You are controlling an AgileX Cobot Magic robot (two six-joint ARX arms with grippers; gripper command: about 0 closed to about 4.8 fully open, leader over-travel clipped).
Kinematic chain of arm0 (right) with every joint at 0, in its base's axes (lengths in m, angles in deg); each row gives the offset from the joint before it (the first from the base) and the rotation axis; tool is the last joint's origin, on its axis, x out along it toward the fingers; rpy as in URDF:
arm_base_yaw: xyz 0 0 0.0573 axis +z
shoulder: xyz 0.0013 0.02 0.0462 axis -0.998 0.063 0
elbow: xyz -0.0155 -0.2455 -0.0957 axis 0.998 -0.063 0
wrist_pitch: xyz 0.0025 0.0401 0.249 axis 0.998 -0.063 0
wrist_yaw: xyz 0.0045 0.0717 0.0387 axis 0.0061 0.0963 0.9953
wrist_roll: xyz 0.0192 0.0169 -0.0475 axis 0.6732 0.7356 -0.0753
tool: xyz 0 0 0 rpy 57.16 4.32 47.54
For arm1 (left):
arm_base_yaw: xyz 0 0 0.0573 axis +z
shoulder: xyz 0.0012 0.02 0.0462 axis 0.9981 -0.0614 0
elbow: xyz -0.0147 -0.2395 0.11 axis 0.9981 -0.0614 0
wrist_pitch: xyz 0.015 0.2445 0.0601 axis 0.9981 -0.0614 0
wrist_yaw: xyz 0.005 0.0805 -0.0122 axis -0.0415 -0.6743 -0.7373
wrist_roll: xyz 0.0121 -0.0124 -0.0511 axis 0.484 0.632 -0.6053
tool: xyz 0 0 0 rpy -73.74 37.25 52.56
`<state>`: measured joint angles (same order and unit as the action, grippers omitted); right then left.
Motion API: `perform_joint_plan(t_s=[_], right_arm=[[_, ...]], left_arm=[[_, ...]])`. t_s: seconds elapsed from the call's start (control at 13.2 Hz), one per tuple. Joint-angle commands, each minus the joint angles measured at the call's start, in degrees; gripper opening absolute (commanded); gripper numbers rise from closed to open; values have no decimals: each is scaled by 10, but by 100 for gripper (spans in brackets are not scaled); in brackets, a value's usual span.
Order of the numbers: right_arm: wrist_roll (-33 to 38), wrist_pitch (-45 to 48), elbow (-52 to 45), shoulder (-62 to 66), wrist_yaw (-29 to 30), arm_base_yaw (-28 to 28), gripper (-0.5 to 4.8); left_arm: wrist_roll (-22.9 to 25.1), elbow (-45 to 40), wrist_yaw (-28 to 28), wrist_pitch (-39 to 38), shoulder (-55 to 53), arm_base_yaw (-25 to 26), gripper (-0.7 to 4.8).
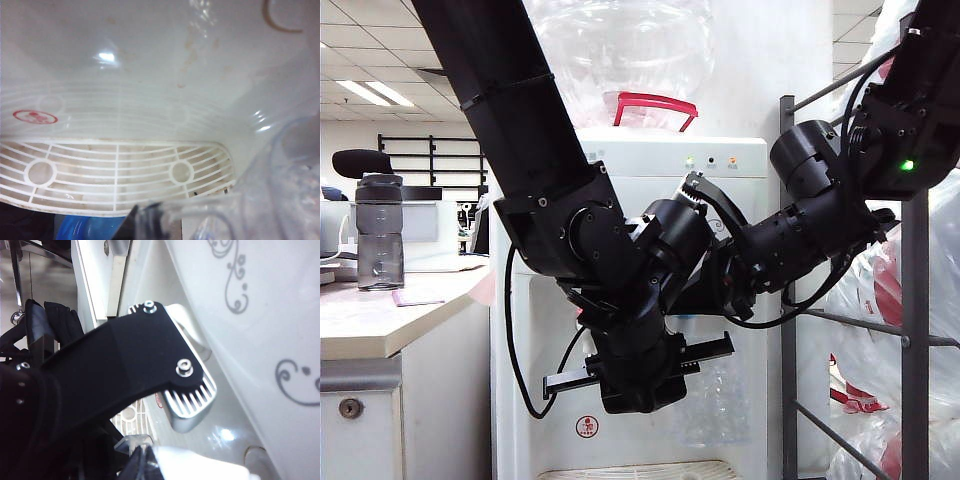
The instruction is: Pick up the plastic mug from the left desk, go to the cold water outlet of the water dispenser, press the vertical switch to get some water, then put the mug back on the desk.
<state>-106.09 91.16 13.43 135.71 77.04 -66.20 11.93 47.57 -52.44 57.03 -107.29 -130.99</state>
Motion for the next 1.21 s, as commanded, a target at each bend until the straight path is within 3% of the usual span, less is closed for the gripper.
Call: perform_joint_plan(t_s=[0.08,1.21], right_arm=[[3,-7,0,6,-24,1,-5],[9,-9,0,-9,-29,0,-5]], left_arm=[[2,3,3,24,5,-5,-6],[1,1,4,25,5,-5,-6]])
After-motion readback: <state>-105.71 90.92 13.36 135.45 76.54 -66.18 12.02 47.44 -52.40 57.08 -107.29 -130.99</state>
